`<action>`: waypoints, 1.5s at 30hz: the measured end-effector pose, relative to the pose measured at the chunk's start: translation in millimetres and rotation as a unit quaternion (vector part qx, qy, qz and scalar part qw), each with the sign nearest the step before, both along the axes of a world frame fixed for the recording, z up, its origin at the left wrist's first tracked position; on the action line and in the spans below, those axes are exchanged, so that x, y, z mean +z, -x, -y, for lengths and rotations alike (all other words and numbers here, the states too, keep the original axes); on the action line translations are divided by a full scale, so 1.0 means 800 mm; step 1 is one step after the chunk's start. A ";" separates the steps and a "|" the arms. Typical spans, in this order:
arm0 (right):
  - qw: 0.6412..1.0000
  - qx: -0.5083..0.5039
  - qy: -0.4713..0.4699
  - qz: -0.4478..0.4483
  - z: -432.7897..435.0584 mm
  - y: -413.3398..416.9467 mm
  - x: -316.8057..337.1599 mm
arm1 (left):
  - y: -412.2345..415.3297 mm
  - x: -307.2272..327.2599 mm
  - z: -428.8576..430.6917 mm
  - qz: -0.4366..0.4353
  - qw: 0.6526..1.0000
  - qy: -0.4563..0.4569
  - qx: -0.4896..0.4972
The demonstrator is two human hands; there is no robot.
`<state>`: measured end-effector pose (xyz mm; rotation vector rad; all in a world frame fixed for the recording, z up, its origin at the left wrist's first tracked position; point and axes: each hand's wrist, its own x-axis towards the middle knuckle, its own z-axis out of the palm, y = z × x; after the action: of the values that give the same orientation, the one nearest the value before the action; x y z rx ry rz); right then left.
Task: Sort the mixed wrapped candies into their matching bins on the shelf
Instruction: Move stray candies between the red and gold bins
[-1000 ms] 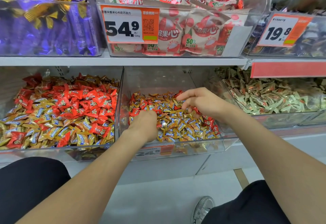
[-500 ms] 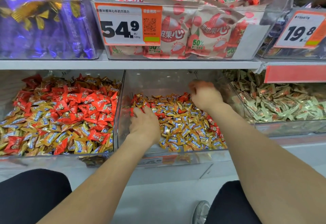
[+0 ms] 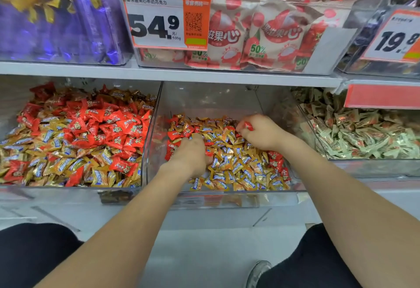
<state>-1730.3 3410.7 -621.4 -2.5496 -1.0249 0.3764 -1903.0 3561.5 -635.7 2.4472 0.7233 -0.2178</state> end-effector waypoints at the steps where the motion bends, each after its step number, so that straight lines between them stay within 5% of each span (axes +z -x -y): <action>1: 1.000 -0.005 -0.001 -0.017 0.006 0.006 0.003 | 0.001 0.003 0.003 0.014 1.000 0.003 0.001; 14: 0.996 -0.060 -0.060 -0.006 0.006 0.016 0.024 | 0.017 0.064 -0.027 0.034 0.994 -0.070 -0.079; 19: 0.998 -0.029 0.040 0.039 0.003 0.002 0.002 | 0.008 0.032 -0.019 0.032 0.986 -0.147 -0.074; 25: 0.992 0.061 0.105 -0.025 0.005 0.003 0.008 | -0.005 0.006 -0.001 -0.080 0.972 -0.197 -0.101; 34: 0.976 0.082 0.201 0.003 -0.003 0.014 0.008 | -0.002 0.001 -0.004 -0.041 0.981 -0.171 -0.084; 40: 0.994 0.043 0.042 -0.086 0.020 0.018 0.023 | 0.006 0.001 -0.008 0.049 0.995 -0.082 -0.034; 45: 0.971 -0.053 -0.092 -0.214 0.033 0.035 0.036 | 0.014 0.017 -0.003 0.136 0.989 0.063 0.022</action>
<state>-1757.9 3384.1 -592.3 -2.2100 -0.7221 0.7258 -1914.2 3564.2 -622.4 2.2790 0.6238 0.0843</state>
